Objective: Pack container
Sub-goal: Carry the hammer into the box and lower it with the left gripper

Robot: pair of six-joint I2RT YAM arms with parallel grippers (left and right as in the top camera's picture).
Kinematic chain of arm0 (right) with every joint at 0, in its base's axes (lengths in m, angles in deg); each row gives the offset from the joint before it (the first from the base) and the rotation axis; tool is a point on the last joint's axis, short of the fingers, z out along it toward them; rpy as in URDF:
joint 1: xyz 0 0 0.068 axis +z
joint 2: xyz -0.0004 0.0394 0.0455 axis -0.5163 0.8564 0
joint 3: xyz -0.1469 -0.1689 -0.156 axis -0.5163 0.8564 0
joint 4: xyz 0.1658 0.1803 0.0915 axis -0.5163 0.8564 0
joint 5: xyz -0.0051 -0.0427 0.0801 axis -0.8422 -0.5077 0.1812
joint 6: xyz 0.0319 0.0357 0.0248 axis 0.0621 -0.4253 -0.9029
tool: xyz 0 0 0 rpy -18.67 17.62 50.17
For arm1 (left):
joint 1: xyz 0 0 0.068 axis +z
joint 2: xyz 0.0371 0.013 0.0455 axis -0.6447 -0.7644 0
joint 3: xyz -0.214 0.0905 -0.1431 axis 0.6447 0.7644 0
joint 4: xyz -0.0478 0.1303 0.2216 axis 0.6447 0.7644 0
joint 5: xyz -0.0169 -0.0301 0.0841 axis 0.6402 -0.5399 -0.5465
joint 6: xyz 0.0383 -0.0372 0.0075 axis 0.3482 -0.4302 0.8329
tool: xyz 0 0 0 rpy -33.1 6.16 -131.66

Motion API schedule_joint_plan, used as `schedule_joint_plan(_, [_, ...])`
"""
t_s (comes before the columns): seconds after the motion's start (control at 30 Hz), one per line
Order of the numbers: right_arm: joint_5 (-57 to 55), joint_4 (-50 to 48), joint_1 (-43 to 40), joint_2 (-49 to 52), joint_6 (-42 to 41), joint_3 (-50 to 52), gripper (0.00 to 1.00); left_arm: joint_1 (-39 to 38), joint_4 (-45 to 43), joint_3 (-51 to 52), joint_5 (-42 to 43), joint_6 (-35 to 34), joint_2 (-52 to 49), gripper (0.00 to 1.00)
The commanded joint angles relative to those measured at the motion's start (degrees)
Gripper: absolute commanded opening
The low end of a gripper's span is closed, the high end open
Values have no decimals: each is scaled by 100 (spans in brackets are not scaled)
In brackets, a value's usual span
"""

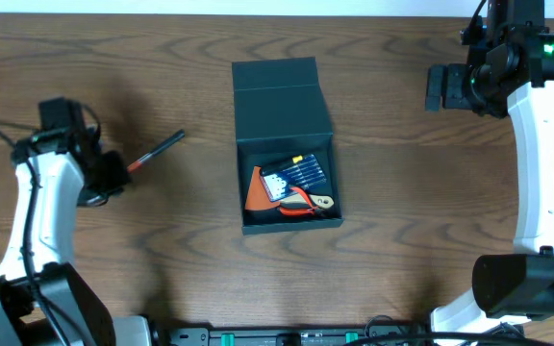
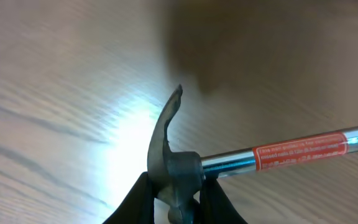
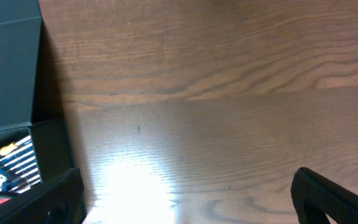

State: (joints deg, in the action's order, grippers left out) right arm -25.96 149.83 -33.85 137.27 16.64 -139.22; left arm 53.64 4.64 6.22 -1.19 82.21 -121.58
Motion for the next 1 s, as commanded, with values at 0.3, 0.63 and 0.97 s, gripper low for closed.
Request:
schedule_joint_plan(0.3, [-57, 83, -20, -20, 72, 42, 99, -2535, 667, -2201, 157, 116, 240, 6])
schedule_joint_plan(0.63, [31, 157, -20, -20, 70, 42, 99, -3899, 411, -2234, -94, 114, -273, 5])
schedule_joint_plan(0.97, [31, 284, -20, -20, 70, 42, 99, -4159, 295, -2234, -94, -258, -1248, 6])
